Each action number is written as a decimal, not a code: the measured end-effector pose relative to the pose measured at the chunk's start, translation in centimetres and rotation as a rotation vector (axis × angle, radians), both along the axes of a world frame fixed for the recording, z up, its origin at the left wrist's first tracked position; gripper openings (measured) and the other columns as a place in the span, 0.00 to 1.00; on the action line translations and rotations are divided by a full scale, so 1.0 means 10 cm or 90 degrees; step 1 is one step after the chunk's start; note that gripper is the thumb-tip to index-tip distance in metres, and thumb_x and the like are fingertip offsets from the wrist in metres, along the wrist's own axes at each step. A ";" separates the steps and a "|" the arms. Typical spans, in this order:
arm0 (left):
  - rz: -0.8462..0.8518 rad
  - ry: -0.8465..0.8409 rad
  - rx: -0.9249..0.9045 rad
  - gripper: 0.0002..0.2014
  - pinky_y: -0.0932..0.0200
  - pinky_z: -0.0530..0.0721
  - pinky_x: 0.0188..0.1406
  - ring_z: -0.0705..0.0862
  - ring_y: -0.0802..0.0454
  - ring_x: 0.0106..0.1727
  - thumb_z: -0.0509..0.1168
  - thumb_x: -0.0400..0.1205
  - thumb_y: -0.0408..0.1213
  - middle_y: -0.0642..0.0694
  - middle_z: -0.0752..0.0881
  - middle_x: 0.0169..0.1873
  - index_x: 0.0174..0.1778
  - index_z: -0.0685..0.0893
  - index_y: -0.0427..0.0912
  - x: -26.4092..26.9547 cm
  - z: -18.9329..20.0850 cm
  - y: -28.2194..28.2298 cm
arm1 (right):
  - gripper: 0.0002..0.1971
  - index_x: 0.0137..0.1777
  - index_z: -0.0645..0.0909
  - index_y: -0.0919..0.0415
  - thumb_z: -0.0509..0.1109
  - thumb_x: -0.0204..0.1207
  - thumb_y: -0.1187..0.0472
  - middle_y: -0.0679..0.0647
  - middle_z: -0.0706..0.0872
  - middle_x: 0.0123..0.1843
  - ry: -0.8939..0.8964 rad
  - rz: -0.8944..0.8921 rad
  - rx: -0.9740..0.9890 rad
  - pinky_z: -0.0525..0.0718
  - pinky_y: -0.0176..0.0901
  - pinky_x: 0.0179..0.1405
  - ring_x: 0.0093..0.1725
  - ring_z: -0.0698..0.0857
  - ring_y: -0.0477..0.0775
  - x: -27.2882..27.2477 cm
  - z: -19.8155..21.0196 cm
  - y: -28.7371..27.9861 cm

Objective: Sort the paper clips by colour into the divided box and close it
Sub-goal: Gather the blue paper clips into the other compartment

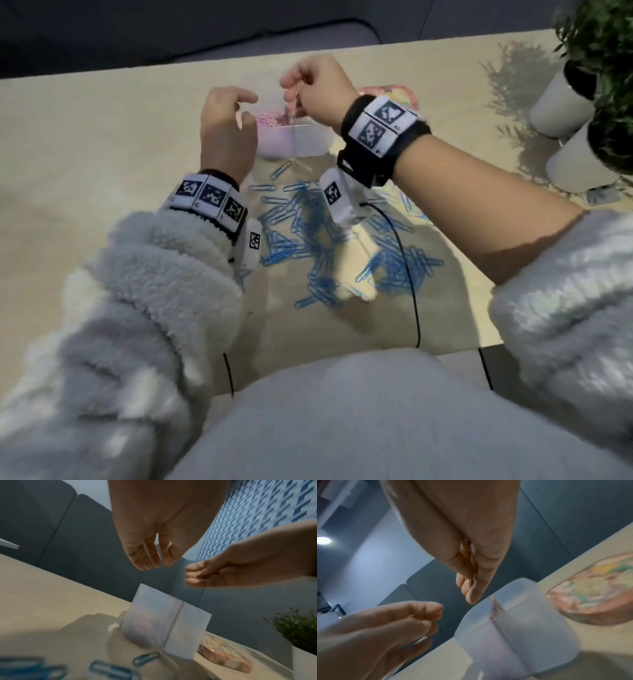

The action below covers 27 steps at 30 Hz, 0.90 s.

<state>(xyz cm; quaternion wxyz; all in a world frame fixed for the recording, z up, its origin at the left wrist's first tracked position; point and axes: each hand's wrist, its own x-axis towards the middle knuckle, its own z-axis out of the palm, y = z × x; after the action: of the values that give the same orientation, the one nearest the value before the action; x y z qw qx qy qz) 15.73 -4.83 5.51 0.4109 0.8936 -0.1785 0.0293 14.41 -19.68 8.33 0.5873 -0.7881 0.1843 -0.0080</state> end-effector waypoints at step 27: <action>-0.559 -0.008 0.384 0.21 0.41 0.79 0.56 0.81 0.36 0.62 0.65 0.71 0.35 0.40 0.81 0.66 0.62 0.82 0.46 -2.05 -0.63 -0.25 | 0.34 0.63 0.77 0.55 0.83 0.56 0.50 0.60 0.78 0.57 0.270 0.229 -0.431 0.78 0.54 0.61 0.61 0.75 0.62 -2.50 -0.93 -0.72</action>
<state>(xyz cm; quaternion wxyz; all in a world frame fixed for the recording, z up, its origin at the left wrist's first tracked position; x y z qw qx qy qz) -4.81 -7.38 -0.75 0.1085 0.8132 -0.5384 -0.1926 -10.62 -26.92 -0.93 0.2368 -0.9400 0.1474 0.1965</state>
